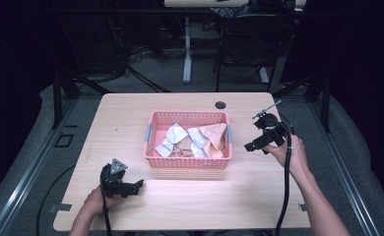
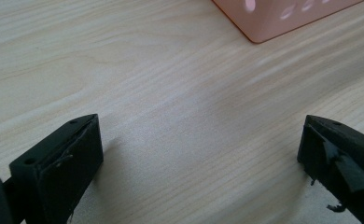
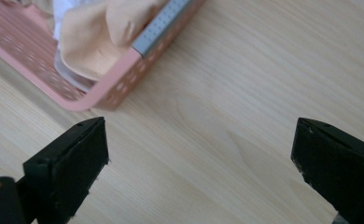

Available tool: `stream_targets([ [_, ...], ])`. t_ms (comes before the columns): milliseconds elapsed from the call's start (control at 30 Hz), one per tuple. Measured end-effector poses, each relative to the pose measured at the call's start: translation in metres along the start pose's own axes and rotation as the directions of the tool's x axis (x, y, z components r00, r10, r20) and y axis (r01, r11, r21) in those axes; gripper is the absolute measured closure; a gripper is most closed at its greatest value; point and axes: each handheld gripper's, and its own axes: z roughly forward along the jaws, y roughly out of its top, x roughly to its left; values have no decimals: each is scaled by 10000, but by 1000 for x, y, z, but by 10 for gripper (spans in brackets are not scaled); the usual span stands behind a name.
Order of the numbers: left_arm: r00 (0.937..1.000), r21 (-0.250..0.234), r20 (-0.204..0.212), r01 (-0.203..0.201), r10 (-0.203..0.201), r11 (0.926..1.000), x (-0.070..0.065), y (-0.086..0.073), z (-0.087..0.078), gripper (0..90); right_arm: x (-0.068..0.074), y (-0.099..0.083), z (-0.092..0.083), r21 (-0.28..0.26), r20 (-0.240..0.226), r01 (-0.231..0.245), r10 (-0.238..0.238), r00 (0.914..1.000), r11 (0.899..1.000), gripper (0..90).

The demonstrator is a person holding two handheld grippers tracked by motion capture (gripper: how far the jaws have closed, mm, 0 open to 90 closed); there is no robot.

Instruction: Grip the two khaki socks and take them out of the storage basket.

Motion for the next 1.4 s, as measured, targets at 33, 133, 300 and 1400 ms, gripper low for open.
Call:
stream_targets([
  [33, 10000, -5, -2, 6, -6, 10000, 0, 0, 0, 1, 1, 3, 0, -47, -76, 35, -35, 10000, 10000, 40],
  [133, 10000, 0, 2, 3, -3, 10000, 0, 0, 0, 2, 6, 14, -2, -181, -92, 185, -186, 9998, 9997, 44],
  [300, 10000, 0, 3, 3, -3, 10000, 0, 0, 0, 1, 12, 32, -2, -413, -253, 330, -341, 9991, 9986, 49],
  [1400, 10000, -2, 8, 6, -6, 10000, 0, 0, 0, 1, 63, 113, 101, 1590, -423, 1294, -1242, 9914, 9788, 238],
])
